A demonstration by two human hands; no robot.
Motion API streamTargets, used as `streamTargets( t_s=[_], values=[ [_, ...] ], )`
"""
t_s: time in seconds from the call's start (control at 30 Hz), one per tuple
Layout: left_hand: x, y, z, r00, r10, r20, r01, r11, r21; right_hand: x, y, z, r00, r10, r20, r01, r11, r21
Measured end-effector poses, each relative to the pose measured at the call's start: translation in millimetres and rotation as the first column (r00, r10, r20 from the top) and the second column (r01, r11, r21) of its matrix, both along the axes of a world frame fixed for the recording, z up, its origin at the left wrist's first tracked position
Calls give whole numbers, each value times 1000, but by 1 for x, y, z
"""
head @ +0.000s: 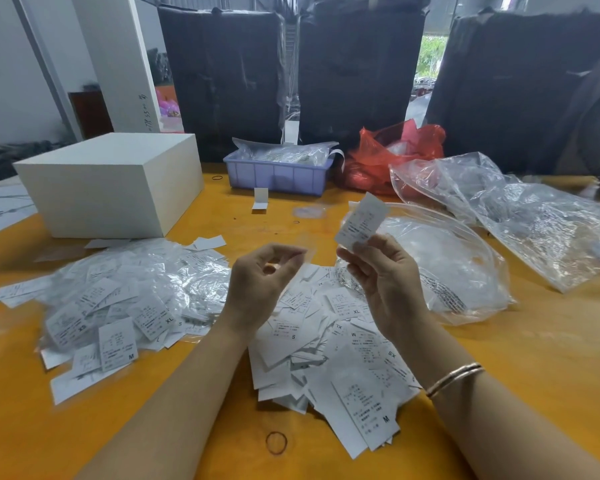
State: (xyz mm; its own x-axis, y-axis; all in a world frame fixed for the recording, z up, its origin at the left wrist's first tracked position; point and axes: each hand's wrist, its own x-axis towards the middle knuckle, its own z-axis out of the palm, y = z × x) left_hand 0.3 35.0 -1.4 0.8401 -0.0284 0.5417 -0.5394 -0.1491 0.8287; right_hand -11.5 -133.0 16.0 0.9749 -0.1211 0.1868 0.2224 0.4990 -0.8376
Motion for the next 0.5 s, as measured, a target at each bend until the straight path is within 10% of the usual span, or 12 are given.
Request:
streamTargets(
  t_s=[0.5],
  values=[
    [-2,-2,-1,947,161,277,-234,939,252,-7,25,-11,993,-117,21,119,984,-133]
  ],
)
